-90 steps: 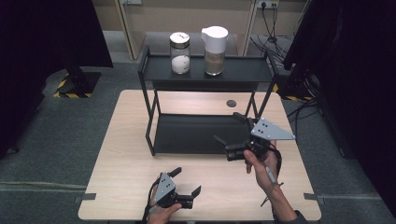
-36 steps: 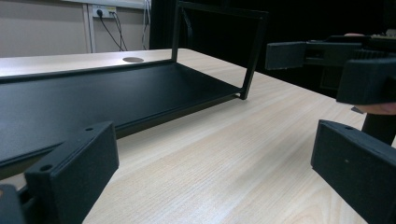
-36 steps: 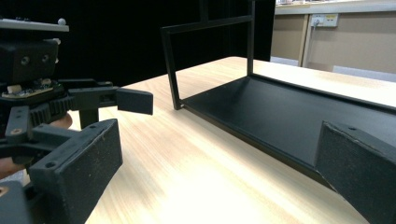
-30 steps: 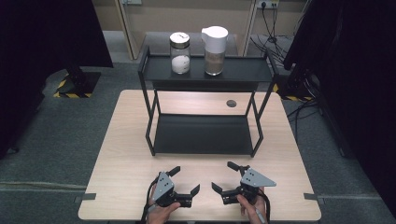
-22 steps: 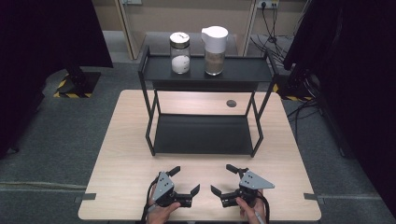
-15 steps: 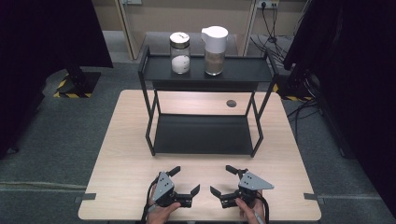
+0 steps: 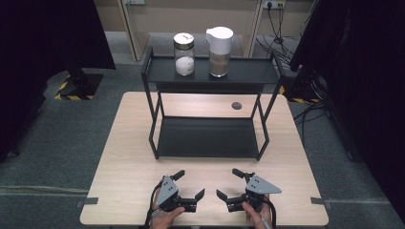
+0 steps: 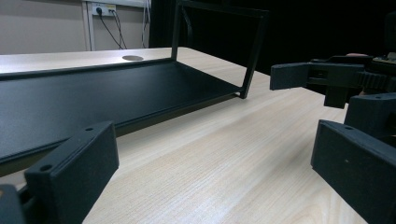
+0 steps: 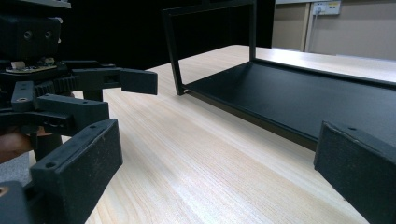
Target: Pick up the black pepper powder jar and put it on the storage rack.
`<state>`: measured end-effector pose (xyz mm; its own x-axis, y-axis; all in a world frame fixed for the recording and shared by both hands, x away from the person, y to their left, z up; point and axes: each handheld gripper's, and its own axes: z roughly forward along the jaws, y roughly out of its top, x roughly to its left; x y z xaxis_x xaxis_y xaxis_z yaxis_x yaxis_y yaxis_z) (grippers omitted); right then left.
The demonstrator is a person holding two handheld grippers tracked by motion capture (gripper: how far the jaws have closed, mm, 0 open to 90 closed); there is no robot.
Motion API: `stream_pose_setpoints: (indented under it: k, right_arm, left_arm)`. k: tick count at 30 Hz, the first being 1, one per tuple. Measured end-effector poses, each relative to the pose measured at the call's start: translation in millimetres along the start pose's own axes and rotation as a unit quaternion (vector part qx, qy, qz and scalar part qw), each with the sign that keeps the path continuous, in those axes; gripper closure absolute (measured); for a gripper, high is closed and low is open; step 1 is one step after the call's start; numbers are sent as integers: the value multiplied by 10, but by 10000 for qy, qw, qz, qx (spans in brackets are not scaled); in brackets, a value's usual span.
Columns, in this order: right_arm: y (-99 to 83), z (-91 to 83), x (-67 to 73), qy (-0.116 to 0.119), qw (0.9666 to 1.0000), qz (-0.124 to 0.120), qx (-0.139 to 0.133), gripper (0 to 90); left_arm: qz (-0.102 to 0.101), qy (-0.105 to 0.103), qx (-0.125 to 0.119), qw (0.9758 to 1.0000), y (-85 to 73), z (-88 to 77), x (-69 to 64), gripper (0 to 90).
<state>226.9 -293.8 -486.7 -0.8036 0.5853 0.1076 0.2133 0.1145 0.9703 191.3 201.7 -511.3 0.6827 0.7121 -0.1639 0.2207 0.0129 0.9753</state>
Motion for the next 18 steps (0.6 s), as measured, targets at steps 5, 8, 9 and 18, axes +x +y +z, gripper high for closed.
stream_pose_setpoints:
  k: [5,8,9,18]
  right_arm:
    - [-6,-4,-1,-14,10000,13,-21,15]
    - [-9,-5,-4,-18,10000,30,-21,15]
    - [-10,-3,-6,-18,10000,39,-17,15]
    - [-13,-3,-12,-23,10000,59,-8,16]
  left_arm:
    - [0,3,2,10000,1,0,0,1]
    - [-1,-1,8,10000,1,2,2,1]
    - [-3,1,8,10000,1,2,2,1]
    - [-9,-5,12,10000,0,4,3,1]
